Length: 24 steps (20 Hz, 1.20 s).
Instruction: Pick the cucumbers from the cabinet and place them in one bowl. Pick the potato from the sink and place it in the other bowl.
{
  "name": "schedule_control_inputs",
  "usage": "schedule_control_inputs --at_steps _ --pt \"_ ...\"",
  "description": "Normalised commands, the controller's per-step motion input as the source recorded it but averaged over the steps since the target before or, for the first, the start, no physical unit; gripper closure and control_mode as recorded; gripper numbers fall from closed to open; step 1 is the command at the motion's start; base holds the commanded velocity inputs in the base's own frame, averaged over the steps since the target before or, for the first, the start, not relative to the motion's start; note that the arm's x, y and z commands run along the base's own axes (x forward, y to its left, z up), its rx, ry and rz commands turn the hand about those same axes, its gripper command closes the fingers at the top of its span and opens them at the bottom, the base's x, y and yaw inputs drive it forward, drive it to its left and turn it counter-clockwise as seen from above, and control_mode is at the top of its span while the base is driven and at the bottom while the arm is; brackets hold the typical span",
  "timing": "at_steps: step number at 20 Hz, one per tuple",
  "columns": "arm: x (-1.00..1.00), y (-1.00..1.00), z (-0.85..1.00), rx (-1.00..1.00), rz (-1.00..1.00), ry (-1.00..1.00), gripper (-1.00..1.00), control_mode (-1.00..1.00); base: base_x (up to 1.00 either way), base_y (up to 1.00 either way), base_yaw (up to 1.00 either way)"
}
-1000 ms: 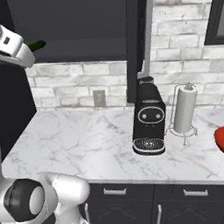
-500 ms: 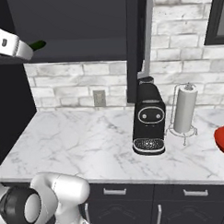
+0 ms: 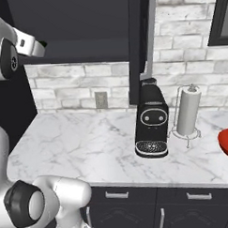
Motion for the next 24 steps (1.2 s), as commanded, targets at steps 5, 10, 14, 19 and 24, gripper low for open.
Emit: schedule_control_inputs --at_steps 5,10,14,19,24 --pt "0.09 0.02 0.0 0.0 0.0 0.04 -1.0 -1.0 0.0 0.0 0.0" --pt "0.34 0.17 0.0 -0.04 0.06 0.18 -1.0 -1.0 0.0 0.0 0.0" --pt "0.27 0.06 0.0 -0.01 0.14 0.17 -1.0 -1.0 0.0 0.0 0.0" --pt "0.23 0.0 -0.01 0.0 0.13 -0.06 -1.0 -1.0 0.0 0.0 0.0" --pt "0.31 0.1 -0.06 -0.05 0.07 -0.08 -1.0 -1.0 0.0 0.0 0.0"
